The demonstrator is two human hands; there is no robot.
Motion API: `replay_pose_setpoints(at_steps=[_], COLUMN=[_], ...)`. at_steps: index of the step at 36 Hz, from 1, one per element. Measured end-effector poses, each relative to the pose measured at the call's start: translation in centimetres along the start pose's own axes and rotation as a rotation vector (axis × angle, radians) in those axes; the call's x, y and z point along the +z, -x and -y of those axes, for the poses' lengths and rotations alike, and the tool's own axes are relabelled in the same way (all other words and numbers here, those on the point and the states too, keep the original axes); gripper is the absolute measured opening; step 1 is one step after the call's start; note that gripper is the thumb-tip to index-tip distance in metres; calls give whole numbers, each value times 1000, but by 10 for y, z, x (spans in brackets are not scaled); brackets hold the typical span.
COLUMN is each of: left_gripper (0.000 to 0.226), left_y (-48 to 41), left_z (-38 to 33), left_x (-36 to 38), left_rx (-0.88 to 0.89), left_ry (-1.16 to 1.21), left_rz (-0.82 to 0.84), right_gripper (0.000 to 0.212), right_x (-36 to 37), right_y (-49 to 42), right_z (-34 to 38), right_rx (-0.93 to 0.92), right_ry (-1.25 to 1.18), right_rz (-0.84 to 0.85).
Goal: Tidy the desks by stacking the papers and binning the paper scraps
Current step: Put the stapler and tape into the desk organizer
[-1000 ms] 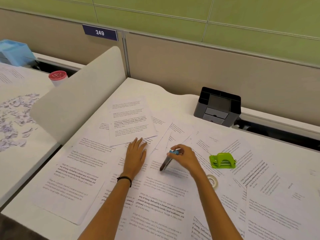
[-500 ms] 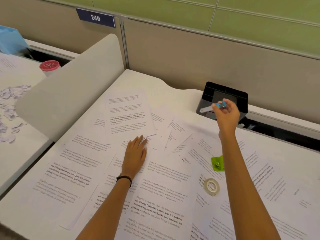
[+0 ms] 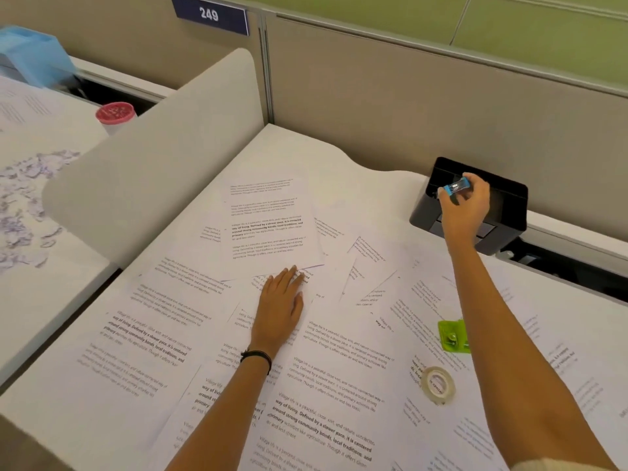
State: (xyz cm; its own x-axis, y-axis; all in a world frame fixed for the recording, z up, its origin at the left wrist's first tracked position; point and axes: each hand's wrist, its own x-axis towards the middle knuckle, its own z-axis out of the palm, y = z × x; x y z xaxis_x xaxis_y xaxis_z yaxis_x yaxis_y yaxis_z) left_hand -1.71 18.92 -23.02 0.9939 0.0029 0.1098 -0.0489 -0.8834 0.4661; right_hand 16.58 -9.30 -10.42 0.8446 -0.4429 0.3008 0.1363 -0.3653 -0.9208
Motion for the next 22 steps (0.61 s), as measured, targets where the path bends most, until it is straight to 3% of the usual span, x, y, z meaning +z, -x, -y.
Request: replay_pose_setpoints(at_steps=[5, 18, 22], left_gripper=[50, 51, 51], left_y=[0, 0, -1], left_z=[1, 0, 0], left_x=[1, 1, 1], left_rx=[0, -22, -15], left_ry=[7, 42, 33], left_rz=[-3, -12, -16], right_gripper=[44, 49, 42], right_x=[7, 10, 6], right_y=[-7, -21, -19], right_z=[-11, -23, -22], right_rx=[-51, 30, -7], right_ry=[151, 364, 389], right_rz=[73, 140, 146])
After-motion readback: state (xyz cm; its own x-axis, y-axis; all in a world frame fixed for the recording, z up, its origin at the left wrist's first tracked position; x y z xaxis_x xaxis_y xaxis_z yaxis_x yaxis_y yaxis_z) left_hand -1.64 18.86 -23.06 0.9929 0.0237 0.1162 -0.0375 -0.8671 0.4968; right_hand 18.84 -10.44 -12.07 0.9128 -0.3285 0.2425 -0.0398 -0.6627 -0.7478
